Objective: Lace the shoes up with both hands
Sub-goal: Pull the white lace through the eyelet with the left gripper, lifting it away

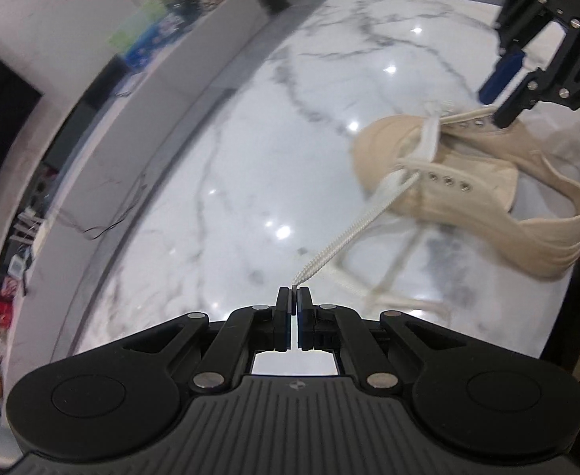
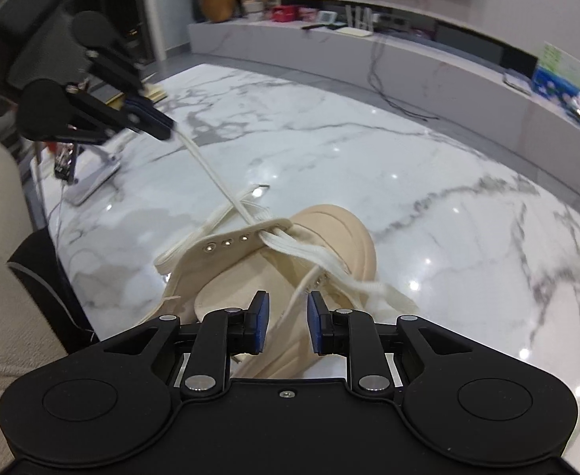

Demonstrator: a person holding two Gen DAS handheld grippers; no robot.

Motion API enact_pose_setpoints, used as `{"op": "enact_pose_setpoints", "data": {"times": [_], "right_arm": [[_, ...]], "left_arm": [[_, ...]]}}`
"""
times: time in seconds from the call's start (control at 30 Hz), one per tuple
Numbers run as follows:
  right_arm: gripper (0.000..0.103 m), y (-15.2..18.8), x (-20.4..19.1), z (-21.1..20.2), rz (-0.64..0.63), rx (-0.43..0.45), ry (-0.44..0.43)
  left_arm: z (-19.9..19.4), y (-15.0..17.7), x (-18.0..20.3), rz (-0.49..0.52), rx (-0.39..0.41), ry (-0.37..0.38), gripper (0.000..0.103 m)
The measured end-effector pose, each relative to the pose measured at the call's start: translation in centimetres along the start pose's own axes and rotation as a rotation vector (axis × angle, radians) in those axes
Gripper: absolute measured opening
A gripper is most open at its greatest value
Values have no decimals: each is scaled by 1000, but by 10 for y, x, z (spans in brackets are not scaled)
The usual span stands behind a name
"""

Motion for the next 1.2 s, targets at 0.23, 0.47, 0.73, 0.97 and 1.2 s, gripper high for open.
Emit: {"op": "enact_pose_setpoints", "data": {"times": [0.23,0.47,0.73,0.97,1.2], "right_arm": [[11,4,-2,2,17,-1,14],[11,4,-3,4,22,-13,25],[11,4,-1,3,39,-22,29],[11,4,0,5,42,-38,37],[11,2,-1,5,39,-46,47]], "left_arm": [[-28,8,-45,-23,-33,-149,2],[-50,21,-85,-48,-66,-245,2],[-71,42,-109,-59,-111,-290,2],[-89,64,-130,-57,-153,-323,2],[-109,80,-153,-86,-165,-377,2]]}}
Point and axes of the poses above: each gripper's, at about its wrist camera, not at the fingertips, and z roughly the way its jaws point, x to its right, y to its underside, the point moved 8 cm from there along z, roughly the way its jaws point, and after that the axes turned 10 degrees about x, right-handed, at the moved point
